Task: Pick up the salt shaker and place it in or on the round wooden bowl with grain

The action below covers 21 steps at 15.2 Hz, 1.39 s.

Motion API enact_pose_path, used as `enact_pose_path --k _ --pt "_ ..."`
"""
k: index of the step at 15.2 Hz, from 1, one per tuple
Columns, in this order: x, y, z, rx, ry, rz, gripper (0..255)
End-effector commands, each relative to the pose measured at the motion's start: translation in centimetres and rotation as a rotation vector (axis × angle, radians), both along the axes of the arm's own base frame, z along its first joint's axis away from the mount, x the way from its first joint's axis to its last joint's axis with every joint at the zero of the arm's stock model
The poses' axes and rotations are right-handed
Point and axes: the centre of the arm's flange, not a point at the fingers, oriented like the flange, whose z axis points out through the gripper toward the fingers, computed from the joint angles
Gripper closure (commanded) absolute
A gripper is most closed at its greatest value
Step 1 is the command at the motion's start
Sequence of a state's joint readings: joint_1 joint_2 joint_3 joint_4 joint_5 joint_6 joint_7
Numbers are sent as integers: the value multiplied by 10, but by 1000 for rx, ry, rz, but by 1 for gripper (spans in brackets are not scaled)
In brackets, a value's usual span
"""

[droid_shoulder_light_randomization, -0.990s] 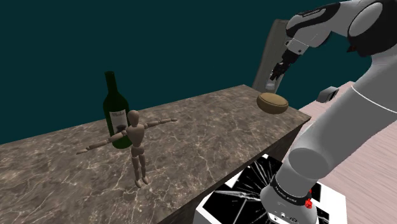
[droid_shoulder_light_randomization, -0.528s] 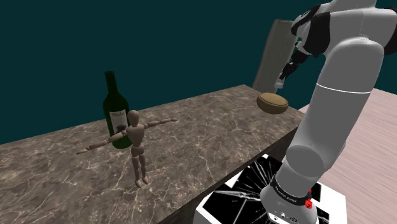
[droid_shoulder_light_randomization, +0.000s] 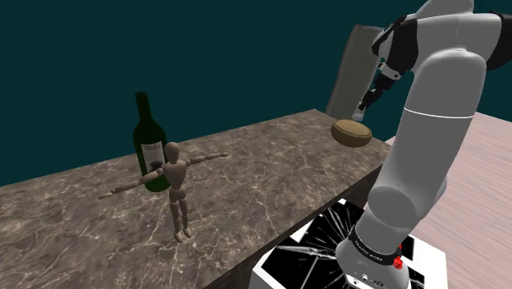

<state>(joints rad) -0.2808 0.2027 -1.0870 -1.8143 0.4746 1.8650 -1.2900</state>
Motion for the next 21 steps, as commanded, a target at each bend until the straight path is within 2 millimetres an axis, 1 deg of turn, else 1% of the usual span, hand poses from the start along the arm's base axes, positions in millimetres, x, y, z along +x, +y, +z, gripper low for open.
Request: enact_pose_path --k 1,7,15,16,21 --pt "0 0 -10 0 0 0 255" --pt "0 0 -42 0 0 0 255" --pt "0 0 -42 0 0 0 255" --pt "0 0 -42 0 0 0 0" --pt "0 0 -42 0 0 0 0"
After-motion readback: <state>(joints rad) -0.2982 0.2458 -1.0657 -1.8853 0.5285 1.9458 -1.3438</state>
